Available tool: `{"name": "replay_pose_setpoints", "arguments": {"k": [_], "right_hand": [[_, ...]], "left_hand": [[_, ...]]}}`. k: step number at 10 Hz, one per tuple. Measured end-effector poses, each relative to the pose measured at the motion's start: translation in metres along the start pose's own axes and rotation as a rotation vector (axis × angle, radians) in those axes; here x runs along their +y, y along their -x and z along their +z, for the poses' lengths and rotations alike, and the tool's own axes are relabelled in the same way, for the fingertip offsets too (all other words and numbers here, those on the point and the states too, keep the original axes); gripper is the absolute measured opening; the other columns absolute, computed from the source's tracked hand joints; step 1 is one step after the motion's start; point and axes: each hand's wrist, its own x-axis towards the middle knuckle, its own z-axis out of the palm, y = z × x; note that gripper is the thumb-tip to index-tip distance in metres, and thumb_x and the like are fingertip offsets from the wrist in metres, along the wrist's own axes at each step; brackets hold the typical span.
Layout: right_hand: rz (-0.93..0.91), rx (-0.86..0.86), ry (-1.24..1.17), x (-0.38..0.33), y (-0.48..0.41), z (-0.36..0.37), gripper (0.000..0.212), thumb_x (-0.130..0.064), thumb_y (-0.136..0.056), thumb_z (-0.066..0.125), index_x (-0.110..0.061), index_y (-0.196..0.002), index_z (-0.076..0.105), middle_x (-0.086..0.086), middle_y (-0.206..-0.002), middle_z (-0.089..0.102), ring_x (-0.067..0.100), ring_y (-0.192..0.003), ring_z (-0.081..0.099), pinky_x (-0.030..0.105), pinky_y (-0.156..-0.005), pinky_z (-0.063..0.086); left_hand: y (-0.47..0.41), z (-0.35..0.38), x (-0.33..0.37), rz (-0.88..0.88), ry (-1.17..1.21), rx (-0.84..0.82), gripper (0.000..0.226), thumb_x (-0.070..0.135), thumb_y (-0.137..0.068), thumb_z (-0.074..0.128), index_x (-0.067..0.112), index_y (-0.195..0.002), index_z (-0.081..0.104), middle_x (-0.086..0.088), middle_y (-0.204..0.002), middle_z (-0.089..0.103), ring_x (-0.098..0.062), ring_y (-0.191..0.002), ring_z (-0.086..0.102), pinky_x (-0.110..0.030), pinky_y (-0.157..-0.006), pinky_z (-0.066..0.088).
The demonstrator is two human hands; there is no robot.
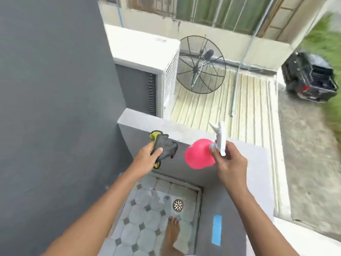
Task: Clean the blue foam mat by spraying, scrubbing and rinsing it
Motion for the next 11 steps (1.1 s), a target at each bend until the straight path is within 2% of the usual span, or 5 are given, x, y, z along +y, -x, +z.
{"name": "replay_pose_setpoints", "arguments": {"k": [3,7,9,10,11], "right_hand": [[0.125,0.046,0.091,0.027,-0.123,-0.005,0.013,-0.031,-0.091,0.072,-0.024,-0.096,0.062,-0.014,-0.079,0.063,-0.005,-0.068,0.059,0.012,-0.057,0.038],[0.215,-0.109,0.276,0.027,-0.135,0.006,0.037,-0.045,-0.083,0.077,-0.025,-0.111,0.063,-0.006,-0.095,0.067,0.015,-0.082,0.064,0.036,-0.072,0.055],[0.157,-0.535,0.835,0.015,-0.166,-0.048,0.071,-0.004,-0.088,0.054,-0.019,-0.155,0.032,0.005,-0.152,0.044,0.024,-0.135,0.046,0.036,-0.101,0.048],[0.051,-0.418,0.894,-0.026,-0.214,-0.072,0.061,-0.004,-0.094,0.045,-0.018,-0.153,0.036,0.009,-0.153,0.043,0.027,-0.138,0.044,0.039,-0.106,0.044],[-0.114,-0.272,0.84,-0.098,-0.273,-0.087,0.051,-0.029,-0.104,0.047,-0.015,-0.152,0.037,0.014,-0.154,0.043,0.032,-0.14,0.042,0.042,-0.113,0.036]], "left_hand": [[-0.147,0.045,0.024,-0.039,-0.26,-0.072,0.028,0.027,-0.104,0.052,0.011,-0.126,0.058,-0.007,-0.117,0.067,-0.027,-0.109,0.061,-0.033,-0.08,0.042],[-0.168,0.039,-0.003,-0.173,-0.395,-0.189,0.054,0.038,-0.098,0.063,0.015,-0.144,0.045,-0.015,-0.141,0.058,-0.032,-0.124,0.057,-0.037,-0.096,0.05],[-0.182,-0.016,0.051,0.03,-0.629,-0.167,0.079,0.062,-0.093,0.058,0.015,-0.154,0.04,-0.007,-0.156,0.046,-0.028,-0.142,0.044,-0.043,-0.112,0.042],[-0.206,-0.062,0.126,0.219,-0.703,-0.08,0.078,0.062,-0.096,0.053,0.014,-0.156,0.039,-0.007,-0.159,0.044,-0.028,-0.146,0.04,-0.046,-0.116,0.038],[-0.224,-0.101,0.233,0.407,-0.713,0.038,0.079,0.065,-0.097,0.048,0.014,-0.156,0.038,-0.009,-0.16,0.043,-0.028,-0.147,0.04,-0.047,-0.118,0.035]]}}
